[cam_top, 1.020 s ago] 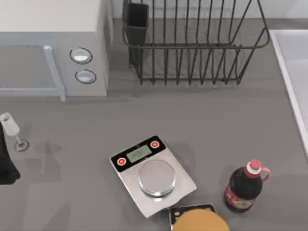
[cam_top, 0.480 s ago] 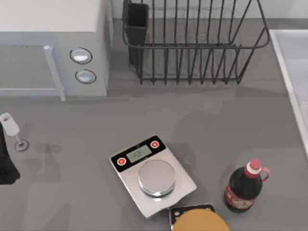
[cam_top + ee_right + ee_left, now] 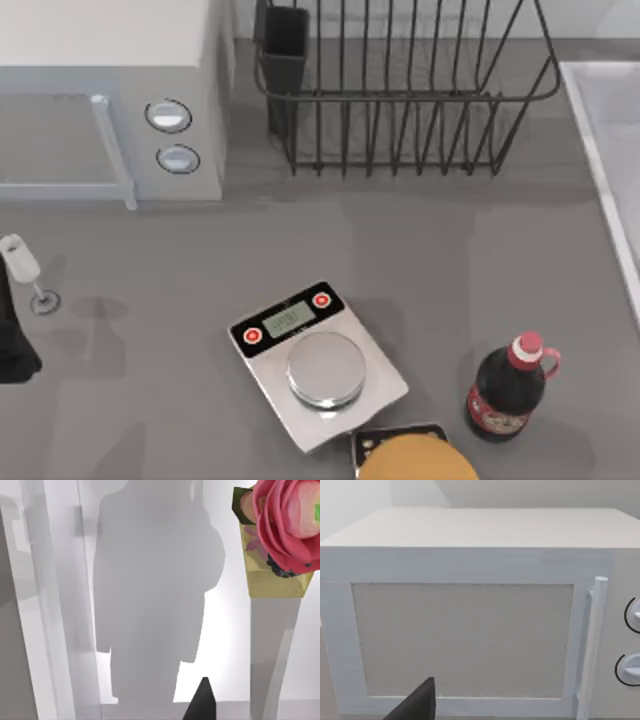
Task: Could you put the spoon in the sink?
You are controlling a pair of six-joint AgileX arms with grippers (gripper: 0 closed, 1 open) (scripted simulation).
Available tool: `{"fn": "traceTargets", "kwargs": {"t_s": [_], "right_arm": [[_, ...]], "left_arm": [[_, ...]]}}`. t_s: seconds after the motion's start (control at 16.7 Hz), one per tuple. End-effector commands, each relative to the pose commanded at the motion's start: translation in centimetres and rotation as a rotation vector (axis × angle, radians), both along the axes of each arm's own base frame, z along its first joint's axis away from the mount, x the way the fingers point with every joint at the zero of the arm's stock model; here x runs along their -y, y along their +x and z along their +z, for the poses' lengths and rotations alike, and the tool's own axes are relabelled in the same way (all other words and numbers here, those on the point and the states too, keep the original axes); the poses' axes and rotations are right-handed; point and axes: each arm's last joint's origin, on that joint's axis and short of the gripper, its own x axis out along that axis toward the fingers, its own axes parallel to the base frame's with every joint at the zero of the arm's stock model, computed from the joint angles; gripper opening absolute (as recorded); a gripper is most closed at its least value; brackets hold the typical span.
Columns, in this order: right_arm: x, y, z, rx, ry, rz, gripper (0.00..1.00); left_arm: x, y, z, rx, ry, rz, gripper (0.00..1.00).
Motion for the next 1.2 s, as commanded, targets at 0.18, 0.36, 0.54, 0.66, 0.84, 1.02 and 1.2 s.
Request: {"fn": "traceTargets", "kwargs": {"t_s": [0.18,0.36,0.54,0.66,0.84,1.02,1.2], "right_arm": [[-1.3,1.1,-1.4,0.010,-0.004,-0.002,0.00],[-1.7,1.4,-1.8,0.014,-0.006,-0.002,0.00],[-1.7,1.4,-1.8,0.014,-0.006,-0.002,0.00],[-1.5,1.4,-1.8,0.014,-0.004,-0.009,0.00],[-1.5,1.7,-2.2,0.027,-0.006,-0.008,0.00],[-1.6,1.8,-3.8,0.011,-0.004,-0.004,0.00],[-1.6,1.6,-5.7,-0.006,-0.003,-0.003,0.00]], "left_arm": [[0.0,0.0,0.0,0.000,0.000,0.000,1.00],[0.0,0.0,0.0,0.000,0.000,0.000,1.00],[0.0,0.0,0.0,0.000,0.000,0.000,1.00],[0.0,0.0,0.0,0.000,0.000,0.000,1.00],[0.0,0.0,0.0,0.000,0.000,0.000,1.00],[0.0,0.0,0.0,0.000,0.000,0.000,1.00],[0.0,0.0,0.0,0.000,0.000,0.000,1.00]]}}
